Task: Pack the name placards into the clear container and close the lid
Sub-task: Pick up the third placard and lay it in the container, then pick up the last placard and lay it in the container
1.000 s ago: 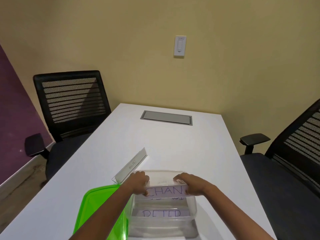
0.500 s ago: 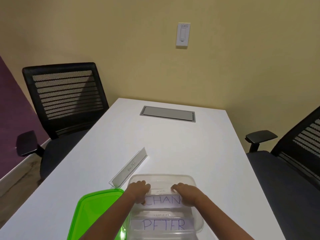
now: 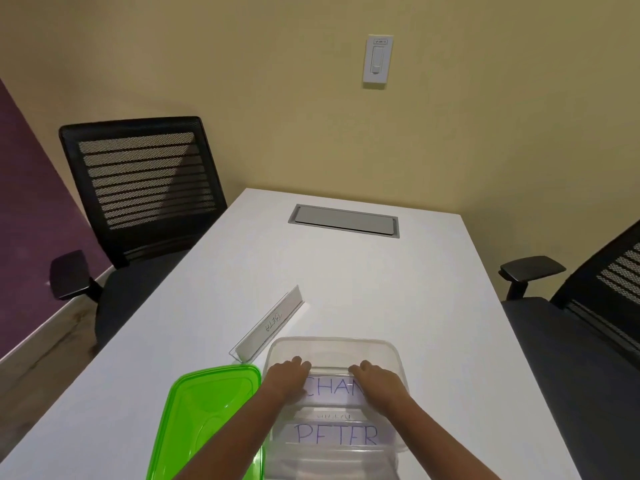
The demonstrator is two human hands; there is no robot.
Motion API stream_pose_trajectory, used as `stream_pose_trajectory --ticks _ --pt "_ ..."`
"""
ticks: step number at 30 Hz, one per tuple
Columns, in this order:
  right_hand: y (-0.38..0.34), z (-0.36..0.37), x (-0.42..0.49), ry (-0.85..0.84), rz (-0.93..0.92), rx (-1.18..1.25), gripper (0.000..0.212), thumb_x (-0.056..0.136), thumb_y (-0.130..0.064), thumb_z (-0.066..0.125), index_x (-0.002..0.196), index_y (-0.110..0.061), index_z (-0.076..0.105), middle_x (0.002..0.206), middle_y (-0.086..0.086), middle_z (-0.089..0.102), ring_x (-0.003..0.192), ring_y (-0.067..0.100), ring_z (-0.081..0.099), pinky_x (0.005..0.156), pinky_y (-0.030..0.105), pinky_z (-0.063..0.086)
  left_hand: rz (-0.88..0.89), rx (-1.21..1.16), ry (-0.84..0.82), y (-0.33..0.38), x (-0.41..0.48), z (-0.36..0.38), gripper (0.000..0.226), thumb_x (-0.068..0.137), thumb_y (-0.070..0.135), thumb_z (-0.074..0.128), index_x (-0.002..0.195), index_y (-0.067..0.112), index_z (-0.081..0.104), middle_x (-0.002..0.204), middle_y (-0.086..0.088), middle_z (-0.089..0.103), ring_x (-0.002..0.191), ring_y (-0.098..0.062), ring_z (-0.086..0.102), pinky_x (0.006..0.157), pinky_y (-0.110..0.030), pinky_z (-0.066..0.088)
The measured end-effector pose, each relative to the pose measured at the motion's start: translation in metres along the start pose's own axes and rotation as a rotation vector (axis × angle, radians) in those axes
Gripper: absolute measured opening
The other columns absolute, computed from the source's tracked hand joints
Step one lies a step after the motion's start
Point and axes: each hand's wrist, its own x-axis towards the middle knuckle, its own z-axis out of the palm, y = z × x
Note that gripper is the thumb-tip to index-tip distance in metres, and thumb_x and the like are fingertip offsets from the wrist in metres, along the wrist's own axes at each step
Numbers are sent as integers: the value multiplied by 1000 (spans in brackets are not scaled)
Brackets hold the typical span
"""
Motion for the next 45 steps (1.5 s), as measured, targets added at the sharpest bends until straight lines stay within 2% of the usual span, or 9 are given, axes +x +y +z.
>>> stream_pose_trajectory --ticks 4,10,14,18,25,31,38,41,45 --pt "-4 0 -8 74 3 45 42 93 -1 37 134 -12 41 130 14 50 115 28 54 90 37 47 37 -129 85 2 -12 -7 47 95 25 48 139 13 39 140 -11 45 130 -28 46 104 -40 39" --pt "-31 -11 -20 204 -32 160 45 90 0 38 132 -14 45 133 8 51 118 25 52 88 35 48 51 -318 478 -10 -39 -5 35 95 23 43 129 23 52 133 5 53 125 -12 47 100 -26 40" --pt "-60 -21 -23 280 -101 220 42 91 -2 39 129 -14 50 130 7 54 117 24 53 89 34 48 -34 -484 660 -18 -55 0 33 94 15 44 124 18 57 128 2 55 120 -15 52 95 -27 44" --pt "-86 -32 -19 298 -146 259 42 91 -3 41 130 -13 49 134 7 50 122 24 49 90 36 49 -198 -764 747 -26 -66 0 32 91 8 49 122 12 58 128 -7 55 120 -23 53 91 -35 49" --pt "-99 -48 4 282 -109 218 49 94 -13 45 141 -10 34 153 10 28 140 24 30 105 40 40 -466 -1056 609 -53 -63 -2 40 92 6 51 131 -1 47 133 -23 49 117 -36 55 95 -38 46" --pt "-94 -46 22 256 -46 185 52 95 -18 45 144 -8 28 154 13 26 141 26 28 113 39 28 -526 -1063 464 -67 -44 1 46 95 13 47 136 -5 39 138 -25 48 123 -37 51 99 -39 43" --pt "-90 -27 36 276 -15 106 57 97 -24 39 147 -11 18 155 7 24 145 17 17 120 41 11 -563 -1059 412 -79 -18 9 52 97 15 45 142 -5 29 144 -26 42 130 -38 45 104 -40 40" --pt "-91 -23 38 295 -15 126 55 97 -25 37 148 -12 19 155 5 26 145 14 18 121 40 9 -575 -1055 405 -86 -8 14 44 97 12 42 138 -4 36 138 -27 49 127 -37 49 102 -39 41" --pt "-90 -22 37 308 -12 192 54 97 -25 38 147 -15 21 155 3 26 145 12 17 121 38 6 -598 -1071 401 -93 1 15 34 95 0 36 122 -5 56 127 -25 60 117 -37 55 93 -37 45"
